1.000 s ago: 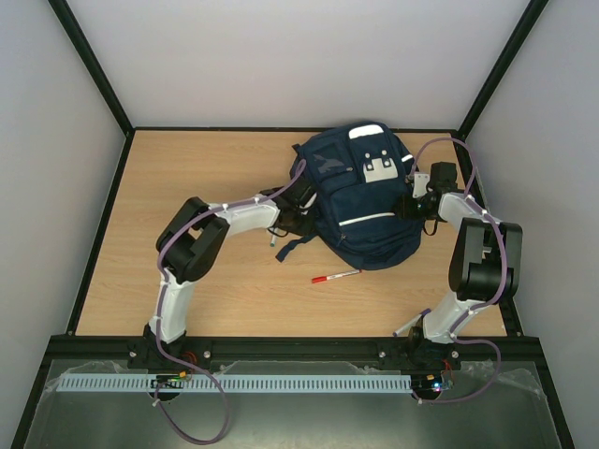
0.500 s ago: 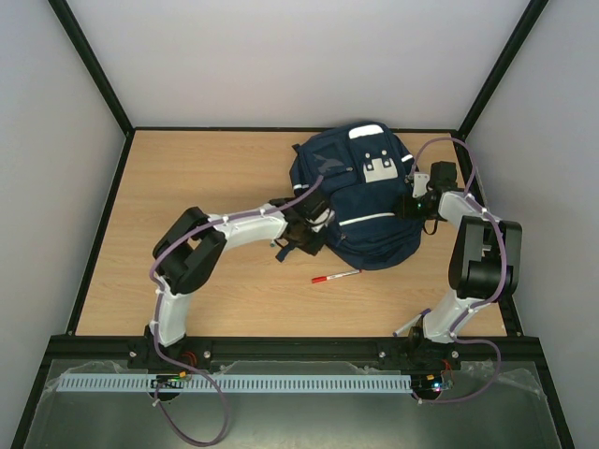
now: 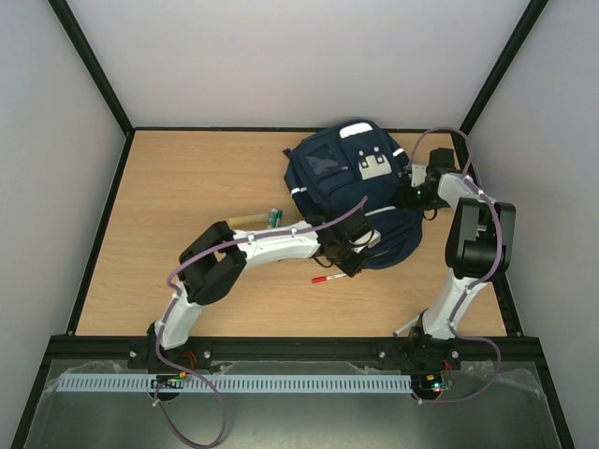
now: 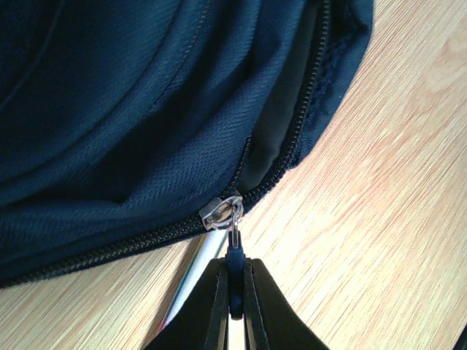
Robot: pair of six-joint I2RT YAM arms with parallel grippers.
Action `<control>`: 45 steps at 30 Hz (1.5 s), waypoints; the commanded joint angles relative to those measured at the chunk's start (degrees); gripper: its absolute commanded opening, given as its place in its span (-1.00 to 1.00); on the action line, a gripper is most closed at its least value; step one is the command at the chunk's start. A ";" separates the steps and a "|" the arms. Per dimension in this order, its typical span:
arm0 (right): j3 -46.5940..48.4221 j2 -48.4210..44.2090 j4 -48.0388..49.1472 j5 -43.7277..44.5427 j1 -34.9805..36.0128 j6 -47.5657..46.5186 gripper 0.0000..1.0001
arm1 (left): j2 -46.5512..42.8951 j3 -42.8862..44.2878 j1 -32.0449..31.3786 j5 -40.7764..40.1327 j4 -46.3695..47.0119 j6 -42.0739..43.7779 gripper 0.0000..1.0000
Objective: Pack the student bag
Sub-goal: Zip the student bag at the center of the board.
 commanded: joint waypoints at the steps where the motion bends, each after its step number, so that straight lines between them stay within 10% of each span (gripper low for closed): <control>1: 5.18 6.84 -6.26 -2.23 1.64 1.46 0.19 | 3.50 5.62 -3.33 4.40 2.14 -2.04 -0.95; 13: 2.52 -12.11 -13.63 -10.09 -5.40 -1.86 0.25 | -2.83 6.01 0.56 -1.55 -4.47 1.24 0.06; 24: -17.84 -32.20 -14.88 -7.35 -7.24 -13.96 0.49 | -12.36 0.83 23.40 -5.19 3.69 -3.07 0.58; 30: -21.56 -37.92 -16.10 -2.13 -7.24 -15.57 1.00 | -1.94 11.63 32.43 -3.60 5.38 -5.32 0.61; 45: -25.77 -32.01 -21.69 -1.01 -7.32 -24.90 0.87 | 19.62 30.05 37.29 4.64 6.80 -7.41 0.69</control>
